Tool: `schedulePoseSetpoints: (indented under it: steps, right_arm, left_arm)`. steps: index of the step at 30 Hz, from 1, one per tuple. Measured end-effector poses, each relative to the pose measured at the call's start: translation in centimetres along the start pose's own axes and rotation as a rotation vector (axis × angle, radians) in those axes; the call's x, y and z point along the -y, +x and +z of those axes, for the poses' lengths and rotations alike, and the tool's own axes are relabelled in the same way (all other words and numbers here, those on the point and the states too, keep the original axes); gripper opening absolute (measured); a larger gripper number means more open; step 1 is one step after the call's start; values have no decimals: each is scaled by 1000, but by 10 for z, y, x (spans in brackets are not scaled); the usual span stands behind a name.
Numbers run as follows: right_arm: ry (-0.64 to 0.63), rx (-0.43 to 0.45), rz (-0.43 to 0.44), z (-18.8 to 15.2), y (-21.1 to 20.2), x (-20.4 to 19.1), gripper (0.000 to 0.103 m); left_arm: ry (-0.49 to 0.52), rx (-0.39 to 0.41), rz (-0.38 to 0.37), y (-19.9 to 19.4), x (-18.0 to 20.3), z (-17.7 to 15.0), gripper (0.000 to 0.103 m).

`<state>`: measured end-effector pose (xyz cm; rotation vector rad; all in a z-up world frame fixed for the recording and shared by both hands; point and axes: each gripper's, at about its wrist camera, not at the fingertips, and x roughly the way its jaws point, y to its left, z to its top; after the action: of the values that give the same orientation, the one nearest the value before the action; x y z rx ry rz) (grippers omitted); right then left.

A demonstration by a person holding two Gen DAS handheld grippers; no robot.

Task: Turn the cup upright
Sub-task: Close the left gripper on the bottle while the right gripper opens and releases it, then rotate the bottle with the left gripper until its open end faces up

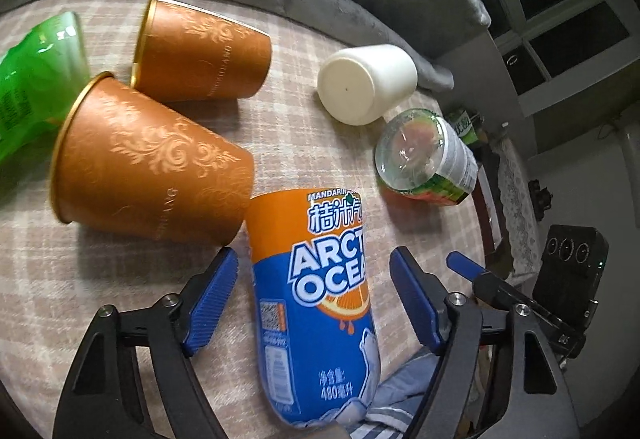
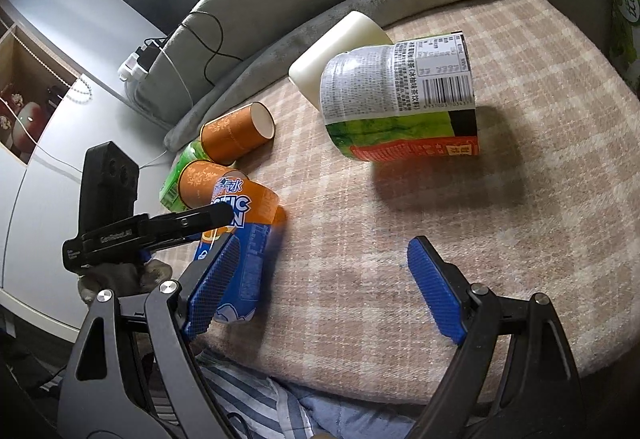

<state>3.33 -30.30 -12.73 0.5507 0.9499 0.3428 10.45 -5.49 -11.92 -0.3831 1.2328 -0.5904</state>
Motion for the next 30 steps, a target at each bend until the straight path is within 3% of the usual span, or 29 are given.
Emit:
schedulePoseSetpoints:
  steps: [7, 15, 30]
  right_arm:
    - [39, 6, -5, 0, -3, 11, 88]
    - [46, 14, 3, 0, -4, 9, 88]
    - [35, 19, 3, -2, -6, 3, 88]
  left_arm:
    - [12, -30, 16, 13, 3, 4, 62]
    - [61, -9, 29, 6, 14, 0, 60]
    - [233, 194, 127, -29, 53, -22, 60]
